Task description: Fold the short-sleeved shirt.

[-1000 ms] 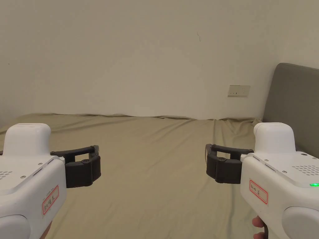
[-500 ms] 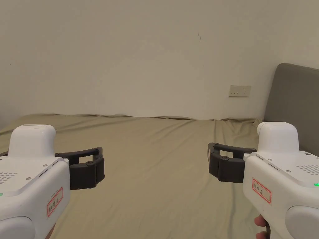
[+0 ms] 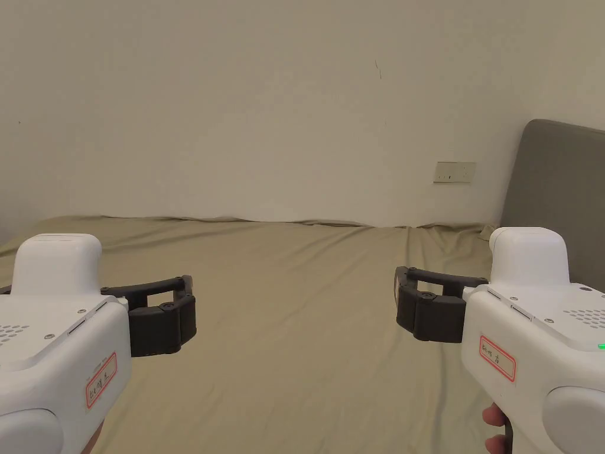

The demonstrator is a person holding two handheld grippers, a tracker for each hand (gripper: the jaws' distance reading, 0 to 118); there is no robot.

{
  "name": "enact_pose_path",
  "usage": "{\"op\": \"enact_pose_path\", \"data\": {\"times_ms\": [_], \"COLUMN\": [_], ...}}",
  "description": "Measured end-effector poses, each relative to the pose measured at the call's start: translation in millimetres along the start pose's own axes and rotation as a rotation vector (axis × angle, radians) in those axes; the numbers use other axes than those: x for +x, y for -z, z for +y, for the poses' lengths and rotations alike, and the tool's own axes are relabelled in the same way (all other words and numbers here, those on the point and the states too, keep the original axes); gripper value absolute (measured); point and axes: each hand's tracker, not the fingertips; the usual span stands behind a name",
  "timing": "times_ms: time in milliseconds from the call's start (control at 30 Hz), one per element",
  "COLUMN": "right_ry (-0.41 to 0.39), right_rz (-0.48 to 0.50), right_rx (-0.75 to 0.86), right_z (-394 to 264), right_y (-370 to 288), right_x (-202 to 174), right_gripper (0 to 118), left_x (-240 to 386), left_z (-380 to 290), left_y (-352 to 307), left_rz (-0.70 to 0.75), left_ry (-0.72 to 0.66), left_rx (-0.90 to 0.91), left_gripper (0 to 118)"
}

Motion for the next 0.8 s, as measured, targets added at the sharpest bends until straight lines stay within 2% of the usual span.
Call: {"op": "enact_pose_path", "data": {"times_ms": [300,800], "right_ry": [-0.008,0.023], "right_rz": [-0.003,-0.011], "right_rx": [0.005,0.000], "right_z": [0.3,-2.0], "right_y": [-1.0,0.2], "right_x": [-2.6,-5.9], "right_gripper": [118,118], "left_x": [1.6,0.3], "left_z": [-1.7,0.2], "left_y": [1.4,-2.4], "left_rz": [-0.006,-0.007], "left_ry": [0.002,0.004], "left_rx": [-0.016,-0.016], "left_gripper": [118,118]}}
